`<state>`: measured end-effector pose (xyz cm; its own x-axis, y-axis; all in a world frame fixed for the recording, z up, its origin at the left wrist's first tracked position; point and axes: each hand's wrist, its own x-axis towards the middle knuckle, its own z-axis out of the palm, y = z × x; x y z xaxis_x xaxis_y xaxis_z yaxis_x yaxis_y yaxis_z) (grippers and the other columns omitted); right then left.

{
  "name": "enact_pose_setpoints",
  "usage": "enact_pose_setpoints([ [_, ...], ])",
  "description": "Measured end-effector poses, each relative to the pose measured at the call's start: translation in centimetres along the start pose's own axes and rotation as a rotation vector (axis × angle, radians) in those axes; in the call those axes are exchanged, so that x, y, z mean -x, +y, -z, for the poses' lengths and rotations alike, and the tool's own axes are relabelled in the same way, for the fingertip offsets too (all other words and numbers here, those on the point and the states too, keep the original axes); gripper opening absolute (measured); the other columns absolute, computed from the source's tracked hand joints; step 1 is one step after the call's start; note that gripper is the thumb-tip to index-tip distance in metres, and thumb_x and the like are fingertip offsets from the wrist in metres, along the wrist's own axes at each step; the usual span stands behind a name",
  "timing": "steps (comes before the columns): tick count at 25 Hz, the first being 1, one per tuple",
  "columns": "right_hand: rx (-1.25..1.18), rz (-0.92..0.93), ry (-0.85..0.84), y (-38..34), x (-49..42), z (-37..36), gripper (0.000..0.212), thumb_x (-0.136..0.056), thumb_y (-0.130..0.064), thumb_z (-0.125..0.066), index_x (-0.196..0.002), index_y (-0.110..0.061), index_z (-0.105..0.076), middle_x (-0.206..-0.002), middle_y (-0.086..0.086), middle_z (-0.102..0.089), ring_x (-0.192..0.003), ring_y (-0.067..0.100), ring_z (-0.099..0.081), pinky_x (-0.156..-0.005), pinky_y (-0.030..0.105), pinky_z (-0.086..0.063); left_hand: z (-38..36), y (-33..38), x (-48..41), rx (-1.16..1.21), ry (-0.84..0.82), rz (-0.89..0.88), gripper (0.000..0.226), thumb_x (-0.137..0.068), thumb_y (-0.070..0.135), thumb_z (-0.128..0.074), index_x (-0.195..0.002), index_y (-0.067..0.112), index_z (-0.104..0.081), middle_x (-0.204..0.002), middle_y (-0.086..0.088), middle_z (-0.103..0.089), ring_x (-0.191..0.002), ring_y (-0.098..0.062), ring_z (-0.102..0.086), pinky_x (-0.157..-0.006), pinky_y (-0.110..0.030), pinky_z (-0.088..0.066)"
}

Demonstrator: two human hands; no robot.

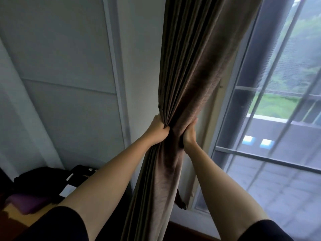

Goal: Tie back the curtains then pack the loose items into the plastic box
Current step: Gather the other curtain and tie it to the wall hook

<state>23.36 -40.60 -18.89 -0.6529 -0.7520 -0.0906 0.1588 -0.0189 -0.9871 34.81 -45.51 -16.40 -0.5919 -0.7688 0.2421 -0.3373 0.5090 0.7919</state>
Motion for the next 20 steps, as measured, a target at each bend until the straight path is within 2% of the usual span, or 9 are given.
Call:
enact_pose_setpoints([
  [3, 0.001, -0.029, 0.079, -0.4, -0.9, 3.3, 0.076, -0.095, -0.059, -0.005, -0.139, -0.011, -0.044, -0.137, 0.014, -0.051, -0.130, 0.029, -0.043, -0.112, 0.037, -0.030, -2.9, 0.7, -1.8, -0.170, -0.081, 0.022, 0.041, -0.084, 0.017, -0.046, -0.124, 0.010, -0.048, -0.113, -0.012, -0.054, -0.099, -0.027, -0.058, -0.083, -0.032, -0.048],
  [7, -0.005, -0.030, 0.132, -1.0, -1.6, 6.1, 0.068, -0.098, -0.056, -0.013, -0.140, -0.012, -0.044, -0.136, 0.012, -0.053, -0.129, 0.028, -0.045, -0.112, 0.039, -0.033, -4.7, 1.9, -2.8, -0.324, -0.208, 0.062, 0.041, -0.090, 0.025, -0.046, -0.126, 0.005, -0.047, -0.114, -0.015, -0.057, -0.101, -0.031, -0.057, -0.087, -0.039, -0.049],
  [9, 0.007, -0.039, 0.125, -1.0, -1.9, 7.1, 0.061, -0.100, -0.050, -0.019, -0.137, -0.011, -0.047, -0.130, 0.011, -0.056, -0.123, 0.026, -0.050, -0.108, 0.038, -0.037, -5.1, 2.3, -3.0, -0.301, -0.242, 0.087, 0.036, -0.091, 0.024, -0.048, -0.120, 0.004, -0.055, -0.114, -0.015, -0.060, -0.103, -0.031, -0.058, -0.091, -0.038, -0.049],
  [12, 0.111, -0.098, 0.000, -1.3, -1.9, 8.0, 0.040, -0.101, -0.028, -0.030, -0.125, -0.004, -0.052, -0.107, 0.011, -0.059, -0.100, 0.022, -0.054, -0.092, 0.033, -0.043, -5.8, 3.3, -2.7, -0.192, -0.206, 0.133, 0.036, -0.089, 0.020, -0.051, -0.122, 0.006, -0.056, -0.119, -0.016, -0.059, -0.106, -0.032, -0.058, -0.093, -0.042, -0.051],
  [14, 0.193, -0.152, -0.084, -1.9, -1.6, 7.9, 0.035, -0.097, -0.015, -0.039, -0.122, 0.004, -0.052, -0.109, 0.017, -0.060, -0.101, 0.026, -0.056, -0.096, 0.037, -0.045, -6.3, 3.9, -2.7, -0.117, -0.203, 0.162, 0.039, -0.087, 0.018, -0.052, -0.125, 0.008, -0.053, -0.120, -0.016, -0.059, -0.106, -0.033, -0.059, -0.090, -0.044, -0.053],
  [16, 0.259, -0.109, -0.088, -2.1, -1.6, 8.2, 0.035, -0.095, -0.006, -0.039, -0.127, 0.008, -0.049, -0.114, 0.019, -0.058, -0.104, 0.027, -0.054, -0.101, 0.038, -0.044, -6.9, 4.4, -2.7, -0.091, -0.234, 0.164, 0.042, -0.087, 0.019, -0.052, -0.128, 0.009, -0.049, -0.122, -0.016, -0.058, -0.105, -0.033, -0.060, -0.088, -0.044, -0.054],
  [17, 0.257, -0.087, -0.078, -1.8, -1.6, 8.6, 0.035, -0.097, -0.007, -0.036, -0.127, 0.006, -0.048, -0.112, 0.018, -0.058, -0.100, 0.024, -0.053, -0.097, 0.032, -0.046, -7.2, 4.7, -2.8, -0.090, -0.250, 0.163, 0.043, -0.087, 0.019, -0.052, -0.129, 0.010, -0.049, -0.121, -0.015, -0.058, -0.104, -0.033, -0.060, -0.086, -0.043, -0.055],
  [19, 0.169, -0.032, -0.024, -0.6, -1.2, 9.3, 0.034, -0.102, -0.017, -0.029, -0.124, -0.004, -0.050, -0.101, 0.009, -0.060, -0.088, 0.013, -0.054, -0.073, 0.010, -0.050, -7.6, 5.3, -3.0, -0.086, -0.281, 0.168, 0.042, -0.088, 0.019, -0.051, -0.129, 0.010, -0.049, -0.120, -0.016, -0.059, -0.101, -0.033, -0.062, -0.081, -0.040, -0.057],
  [20, 0.098, -0.048, -0.010, 0.4, -0.4, 9.2, 0.035, -0.103, -0.024, -0.025, -0.123, -0.010, -0.051, -0.096, 0.003, -0.059, -0.085, 0.009, -0.054, -0.063, 0.006, -0.049, -7.8, 5.5, -3.1, -0.078, -0.300, 0.172, 0.040, -0.089, 0.019, -0.051, -0.127, 0.010, -0.050, -0.117, -0.016, -0.060, -0.097, -0.032, -0.063, -0.077, -0.037, -0.057],
])
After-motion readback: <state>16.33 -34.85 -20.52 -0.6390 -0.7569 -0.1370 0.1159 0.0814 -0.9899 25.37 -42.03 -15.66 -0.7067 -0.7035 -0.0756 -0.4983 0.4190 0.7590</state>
